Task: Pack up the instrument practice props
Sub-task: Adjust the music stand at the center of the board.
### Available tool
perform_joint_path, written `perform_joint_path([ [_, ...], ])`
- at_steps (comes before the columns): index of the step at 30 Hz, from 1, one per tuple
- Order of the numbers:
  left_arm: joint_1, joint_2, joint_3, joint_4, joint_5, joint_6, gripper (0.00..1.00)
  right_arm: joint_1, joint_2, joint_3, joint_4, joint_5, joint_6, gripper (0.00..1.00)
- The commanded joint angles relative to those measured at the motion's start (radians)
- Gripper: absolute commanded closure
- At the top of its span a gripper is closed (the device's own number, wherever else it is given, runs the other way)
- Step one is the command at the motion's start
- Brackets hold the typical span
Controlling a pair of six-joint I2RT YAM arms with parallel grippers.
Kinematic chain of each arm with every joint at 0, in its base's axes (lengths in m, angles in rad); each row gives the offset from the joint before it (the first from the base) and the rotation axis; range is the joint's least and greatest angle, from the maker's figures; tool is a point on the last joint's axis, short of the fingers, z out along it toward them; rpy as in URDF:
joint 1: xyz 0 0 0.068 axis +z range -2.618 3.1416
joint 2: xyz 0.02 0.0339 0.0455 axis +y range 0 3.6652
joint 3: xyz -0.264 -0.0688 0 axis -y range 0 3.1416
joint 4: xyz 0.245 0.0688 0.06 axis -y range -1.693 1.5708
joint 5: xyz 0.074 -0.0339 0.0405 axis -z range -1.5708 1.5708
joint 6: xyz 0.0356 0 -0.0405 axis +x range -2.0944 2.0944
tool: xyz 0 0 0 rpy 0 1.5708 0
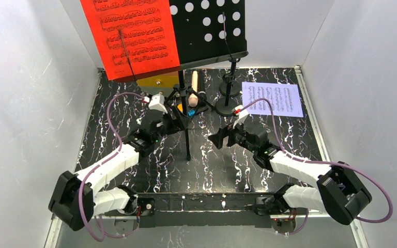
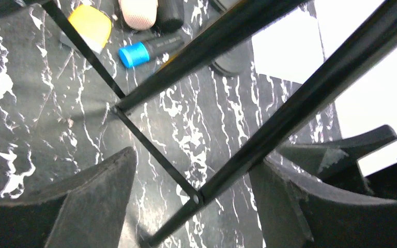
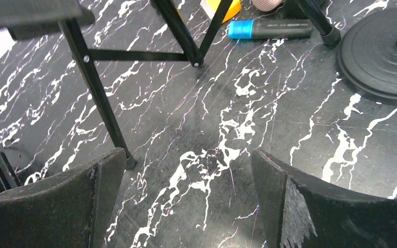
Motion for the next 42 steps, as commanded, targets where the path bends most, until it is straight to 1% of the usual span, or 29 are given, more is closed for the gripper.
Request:
perform_joint_path([
  [1,0.14,-0.06,-0.024,0.037,0.215,0.016,0.23,0.041,-0.009,0.07,-0.048,-0.032,-0.105,0.01],
  [4,0.219,-0.08,-0.021,0.034,0.34,0.03,0.22,0.136,0.035,0.093,-0.014,0.062,-0.155,0.01],
  [6,0.285,-0.104,-0.022,0.017,0.394,0.023,0.22,0.214,0.082,0.117,0.035,0.176,-0.18,0.01],
  [8,0.351,-0.137,-0.029,0.002,0.431,0.013,0.22,0.279,0.128,0.138,0.086,0.295,-0.185,0.01],
  [10,0.391,-0.175,-0.035,-0.025,0.447,0.017,0.22,0.332,0.186,0.164,0.131,0.387,-0.187,0.01],
  [13,0.423,-0.216,-0.031,-0.091,0.442,0.049,0.22,0.375,0.275,0.217,0.169,0.461,-0.187,0.01],
  [16,0.454,-0.25,-0.022,-0.142,0.438,0.085,0.22,0.405,0.372,0.281,0.187,0.501,-0.204,0.01],
  [20,0.458,-0.334,-0.012,-0.219,0.334,0.156,0.23,0.41,0.448,0.325,0.17,0.495,-0.229,0.01],
  [23,0.459,-0.4,0.019,-0.324,0.246,0.217,0.22,0.407,0.473,0.335,0.118,0.515,-0.255,0.02],
  [26,0.459,-0.47,0.052,-0.401,0.179,0.261,0.21,0.401,0.469,0.313,0.071,0.555,-0.273,0.03],
  [28,0.458,-0.528,0.059,-0.427,0.162,0.292,0.21,0.392,0.443,0.277,0.057,0.557,-0.266,0.05],
  [35,0.458,-0.654,0.108,-0.518,0.172,0.392,0.19,0.373,0.318,0.183,-0.003,0.584,-0.204,0.07],
  [42,0.459,-0.696,0.241,-0.593,0.188,0.406,0.18,0.333,0.229,0.136,-0.075,0.613,-0.163,0.07],
])
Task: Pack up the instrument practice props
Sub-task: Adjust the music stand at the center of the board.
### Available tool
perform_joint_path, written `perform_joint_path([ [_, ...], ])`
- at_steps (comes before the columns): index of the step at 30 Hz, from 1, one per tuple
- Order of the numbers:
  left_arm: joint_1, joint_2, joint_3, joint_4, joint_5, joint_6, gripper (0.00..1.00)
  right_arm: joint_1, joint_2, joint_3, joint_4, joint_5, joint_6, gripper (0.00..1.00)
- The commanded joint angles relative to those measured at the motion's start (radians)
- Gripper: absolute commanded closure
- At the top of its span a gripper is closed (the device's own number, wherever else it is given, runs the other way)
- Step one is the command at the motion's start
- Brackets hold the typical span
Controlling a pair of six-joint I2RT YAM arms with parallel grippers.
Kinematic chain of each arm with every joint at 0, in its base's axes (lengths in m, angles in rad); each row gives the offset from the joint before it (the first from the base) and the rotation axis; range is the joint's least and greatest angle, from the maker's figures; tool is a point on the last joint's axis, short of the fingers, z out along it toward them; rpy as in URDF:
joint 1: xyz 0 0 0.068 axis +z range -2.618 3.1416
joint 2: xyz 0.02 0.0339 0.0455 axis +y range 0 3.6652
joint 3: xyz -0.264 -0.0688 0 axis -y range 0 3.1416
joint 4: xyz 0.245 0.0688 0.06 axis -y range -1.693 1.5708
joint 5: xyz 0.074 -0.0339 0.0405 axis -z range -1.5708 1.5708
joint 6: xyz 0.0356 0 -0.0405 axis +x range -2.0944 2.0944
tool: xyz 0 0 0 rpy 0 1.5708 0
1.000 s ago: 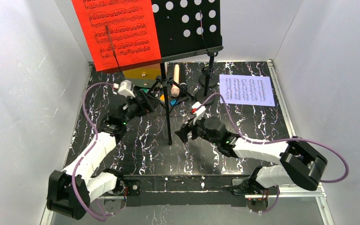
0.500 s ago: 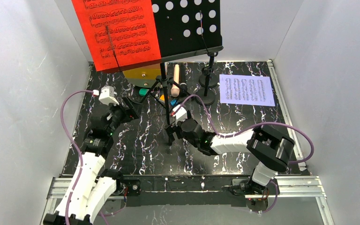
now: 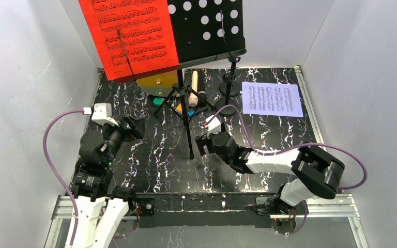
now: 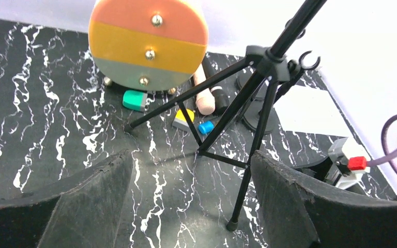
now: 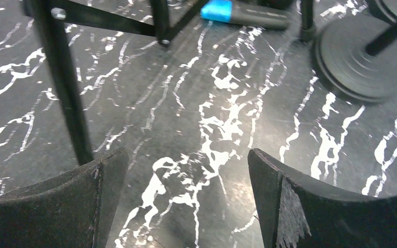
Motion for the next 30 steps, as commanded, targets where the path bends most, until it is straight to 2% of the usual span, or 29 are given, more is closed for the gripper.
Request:
perform_joint_path([
  [1,0.005,-0.012,0.111,-0.066,0.004,0.034,0.18,-0.019,-0.07,-0.028,-0.053,0.054,0.036,0.07],
  [3,0.005,-0.002,0.154,-0.08,0.006,0.031,0.18,-0.02,-0.11,-0.028,-0.087,0.026,0.041,0.07],
  [6,0.005,0.044,0.208,-0.11,0.016,0.018,0.18,-0.019,-0.16,-0.022,-0.084,-0.127,0.043,0.06],
  [12,0.006,0.06,0.192,-0.073,0.038,-0.037,0.18,-0.007,-0.038,0.096,0.024,-0.212,0.062,0.03],
  [16,0.005,0.045,0.196,-0.09,0.018,-0.037,0.17,0.007,0.076,0.18,0.071,-0.204,0.05,0.02],
  [22,0.005,0.057,0.241,-0.147,-0.023,-0.006,0.15,-0.002,0.168,0.198,0.094,-0.062,0.016,0.01],
  [25,0.005,0.081,0.296,-0.175,-0.045,0.02,0.15,-0.043,0.163,0.159,0.064,-0.062,0.014,0.01],
  [30,0.005,0.137,0.393,-0.192,-0.085,0.043,0.15,-0.111,0.061,0.064,-0.006,-0.103,0.037,0.01],
])
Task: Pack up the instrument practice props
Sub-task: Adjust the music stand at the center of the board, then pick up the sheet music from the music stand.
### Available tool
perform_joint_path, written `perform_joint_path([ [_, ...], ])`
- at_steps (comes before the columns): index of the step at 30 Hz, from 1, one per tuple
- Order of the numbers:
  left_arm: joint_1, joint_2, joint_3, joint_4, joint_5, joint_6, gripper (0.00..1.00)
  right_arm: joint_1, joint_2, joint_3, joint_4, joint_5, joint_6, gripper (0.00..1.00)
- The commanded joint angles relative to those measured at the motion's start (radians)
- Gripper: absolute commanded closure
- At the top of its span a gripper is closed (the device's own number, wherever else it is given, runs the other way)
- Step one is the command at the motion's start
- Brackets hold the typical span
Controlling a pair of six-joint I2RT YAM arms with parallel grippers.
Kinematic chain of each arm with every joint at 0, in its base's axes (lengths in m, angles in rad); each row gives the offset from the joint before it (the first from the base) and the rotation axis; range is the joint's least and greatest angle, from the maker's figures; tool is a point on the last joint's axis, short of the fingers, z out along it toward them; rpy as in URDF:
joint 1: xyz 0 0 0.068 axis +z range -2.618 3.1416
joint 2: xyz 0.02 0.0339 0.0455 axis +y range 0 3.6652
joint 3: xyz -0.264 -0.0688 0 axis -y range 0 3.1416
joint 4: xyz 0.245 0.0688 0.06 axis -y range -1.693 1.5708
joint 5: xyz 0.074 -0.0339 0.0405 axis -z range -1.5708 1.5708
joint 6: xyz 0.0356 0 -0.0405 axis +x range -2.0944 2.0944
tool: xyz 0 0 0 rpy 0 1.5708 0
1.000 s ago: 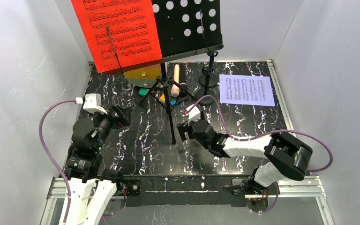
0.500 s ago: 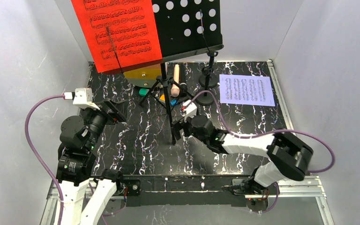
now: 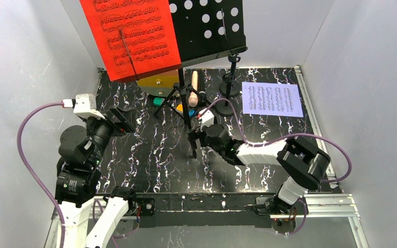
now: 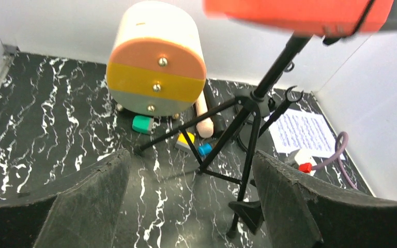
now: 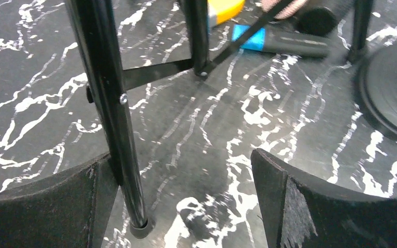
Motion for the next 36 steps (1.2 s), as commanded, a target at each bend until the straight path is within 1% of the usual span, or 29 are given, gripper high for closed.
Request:
perform_joint_path([
  [1,0.005,0.046,0.091,-0.018,-0.034,0.035,0.15,-0.066,-0.11,-0.089,-0.057,0.024,0.008,0.01],
  [4,0.005,0.07,0.14,-0.023,-0.026,0.041,0.15,-0.088,-0.168,-0.146,-0.083,0.008,0.05,0.01],
  [7,0.005,0.096,0.192,-0.029,-0.019,0.049,0.16,-0.09,-0.21,-0.167,-0.127,-0.004,0.08,0.01],
  [8,0.005,0.106,0.209,-0.029,-0.011,0.045,0.16,-0.09,-0.223,-0.164,-0.149,-0.012,0.079,0.01],
  [10,0.005,0.13,0.239,-0.025,0.05,0.033,0.16,-0.09,-0.269,-0.146,-0.202,-0.053,0.072,0.01],
  [14,0.006,0.172,0.312,-0.004,0.139,0.005,0.16,-0.09,-0.396,-0.075,-0.309,-0.157,0.038,0.01],
  [17,0.005,0.205,0.375,0.012,0.194,-0.023,0.17,-0.09,-0.478,0.036,-0.422,-0.218,0.012,0.01],
  [19,0.005,0.225,0.41,0.02,0.188,-0.034,0.17,-0.09,-0.513,0.137,-0.507,-0.262,-0.013,0.02],
  [22,0.005,0.25,0.46,0.019,0.148,-0.046,0.19,-0.091,-0.525,0.313,-0.629,-0.33,-0.039,0.04],
  [25,0.005,0.263,0.488,0.029,0.149,-0.059,0.19,-0.09,-0.516,0.479,-0.721,-0.431,-0.049,0.08],
  [29,0.005,0.261,0.493,0.036,0.16,-0.068,0.2,-0.091,-0.507,0.629,-0.766,-0.529,-0.064,0.13],
  [32,0.005,0.241,0.479,0.039,0.12,-0.069,0.2,-0.09,-0.478,0.742,-0.781,-0.576,-0.074,0.19],
  [34,0.005,0.235,0.475,0.045,0.089,-0.063,0.2,-0.091,-0.448,0.808,-0.786,-0.611,-0.078,0.2],
  [36,0.005,0.255,0.488,0.046,0.097,-0.059,0.21,-0.09,-0.405,0.883,-0.794,-0.636,-0.079,0.22],
])
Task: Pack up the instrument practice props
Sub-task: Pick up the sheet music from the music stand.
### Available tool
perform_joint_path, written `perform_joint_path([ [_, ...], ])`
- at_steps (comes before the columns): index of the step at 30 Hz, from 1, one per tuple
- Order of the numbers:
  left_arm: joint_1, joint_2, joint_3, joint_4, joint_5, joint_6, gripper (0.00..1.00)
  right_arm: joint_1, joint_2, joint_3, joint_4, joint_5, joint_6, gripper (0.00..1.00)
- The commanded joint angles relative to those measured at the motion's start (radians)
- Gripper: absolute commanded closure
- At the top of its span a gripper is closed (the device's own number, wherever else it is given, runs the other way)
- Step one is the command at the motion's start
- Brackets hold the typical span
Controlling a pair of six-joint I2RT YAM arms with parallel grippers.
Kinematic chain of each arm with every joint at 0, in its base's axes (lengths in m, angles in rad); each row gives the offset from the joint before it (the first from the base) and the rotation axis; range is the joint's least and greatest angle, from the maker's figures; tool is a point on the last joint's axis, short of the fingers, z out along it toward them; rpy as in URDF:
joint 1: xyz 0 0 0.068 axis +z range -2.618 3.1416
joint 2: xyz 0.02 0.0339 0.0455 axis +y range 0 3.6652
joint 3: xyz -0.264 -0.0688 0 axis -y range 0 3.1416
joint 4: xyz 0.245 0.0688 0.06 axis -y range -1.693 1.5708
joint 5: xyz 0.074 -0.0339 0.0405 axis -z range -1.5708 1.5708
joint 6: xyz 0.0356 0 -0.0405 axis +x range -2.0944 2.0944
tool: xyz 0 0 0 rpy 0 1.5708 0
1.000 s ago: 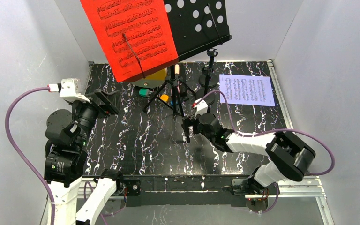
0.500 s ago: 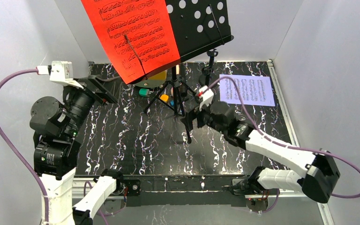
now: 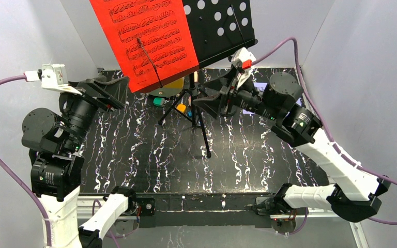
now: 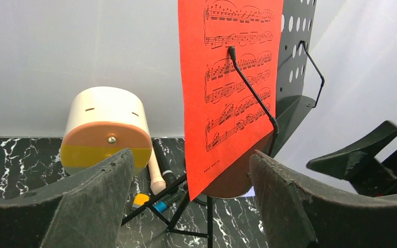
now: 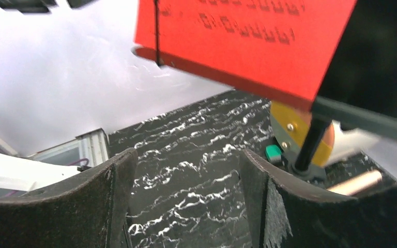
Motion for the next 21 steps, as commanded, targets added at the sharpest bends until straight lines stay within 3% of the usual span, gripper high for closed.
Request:
perform_joint_path([
  [1,0.005,0.023,0.028,0.021,-0.003,0.001,0.22,-0.005,0.085,0.164,-0.043,-0.114,-0.02,0.22],
  [11,0.005,0.111,0.054,0.093,0.074,-0.037,0.25,0.03,0.298,0.457,-0.046,-0.188,-0.011,0.27],
  [21,0.005,0.158,0.031,0.143,0.091,-0.068,0.27,0.053,0.393,0.562,0.064,-0.121,0.01,0.39],
])
